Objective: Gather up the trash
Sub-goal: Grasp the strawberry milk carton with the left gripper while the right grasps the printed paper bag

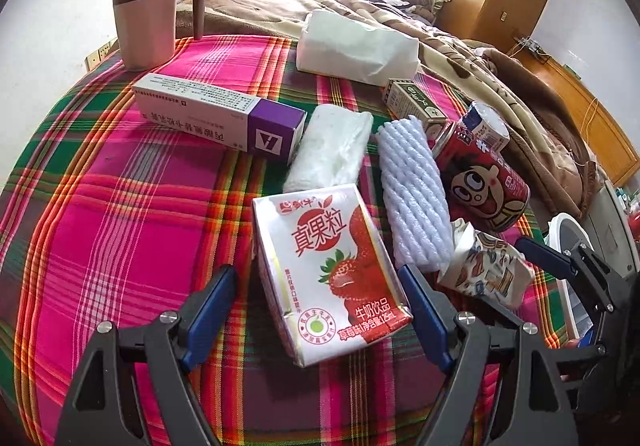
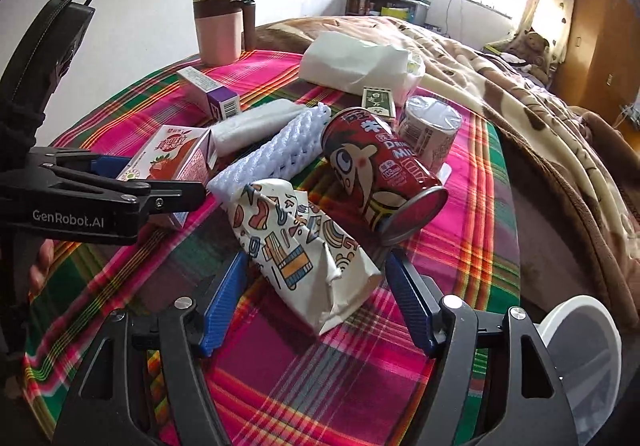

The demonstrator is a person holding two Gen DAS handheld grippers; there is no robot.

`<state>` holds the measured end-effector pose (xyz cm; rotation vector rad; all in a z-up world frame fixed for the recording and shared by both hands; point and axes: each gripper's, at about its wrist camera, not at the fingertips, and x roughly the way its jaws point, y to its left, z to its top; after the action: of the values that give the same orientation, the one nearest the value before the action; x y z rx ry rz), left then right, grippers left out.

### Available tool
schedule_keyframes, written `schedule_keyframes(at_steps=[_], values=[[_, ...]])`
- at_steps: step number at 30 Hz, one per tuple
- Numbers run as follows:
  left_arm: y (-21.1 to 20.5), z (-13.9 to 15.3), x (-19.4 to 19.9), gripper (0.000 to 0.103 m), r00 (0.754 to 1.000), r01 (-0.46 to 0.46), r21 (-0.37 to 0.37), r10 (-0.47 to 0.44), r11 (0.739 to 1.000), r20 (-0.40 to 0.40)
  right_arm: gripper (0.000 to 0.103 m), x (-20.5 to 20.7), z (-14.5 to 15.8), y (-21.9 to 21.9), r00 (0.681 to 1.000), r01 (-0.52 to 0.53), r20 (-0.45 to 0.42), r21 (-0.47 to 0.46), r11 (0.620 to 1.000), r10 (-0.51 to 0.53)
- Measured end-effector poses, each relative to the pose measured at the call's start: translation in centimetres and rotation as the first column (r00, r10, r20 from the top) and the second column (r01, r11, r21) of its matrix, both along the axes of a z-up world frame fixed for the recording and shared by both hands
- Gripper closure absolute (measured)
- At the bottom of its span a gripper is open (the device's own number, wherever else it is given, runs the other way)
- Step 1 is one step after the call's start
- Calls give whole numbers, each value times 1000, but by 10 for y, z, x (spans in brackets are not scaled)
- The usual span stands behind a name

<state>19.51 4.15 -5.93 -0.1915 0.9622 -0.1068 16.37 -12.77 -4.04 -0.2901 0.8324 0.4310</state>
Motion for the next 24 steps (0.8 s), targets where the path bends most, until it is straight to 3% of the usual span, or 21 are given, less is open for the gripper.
schedule_keyframes(at_steps=[4,6,9,11,15,24], values=[[3,1,-1,32,1000,-17,8,17,1000,2,32,0,1,-2,1000,14,4,5,1000,-14],[4,1,-2,35,1000,-21,13,21,1000,3,46,-1,2,-1,1000,23,11,2,1000,-23],[5,1,-3,42,1000,-24,24,24,999,5,54,-3,1,0,1000,23,9,1,1000,-23],[7,1,-4,43,1000,-21,17,21,1000,7,65,-6,1,1,1000,17,9,2,1000,-17],[7,2,-7,43,1000,-20,18,20,1000,12,73,-7,2,-1,1000,24,8,8,1000,-24],[9,9,-19,43,999,-28,14,27,1000,42,83,-12,6,-5,999,42,17,54,998,-43]])
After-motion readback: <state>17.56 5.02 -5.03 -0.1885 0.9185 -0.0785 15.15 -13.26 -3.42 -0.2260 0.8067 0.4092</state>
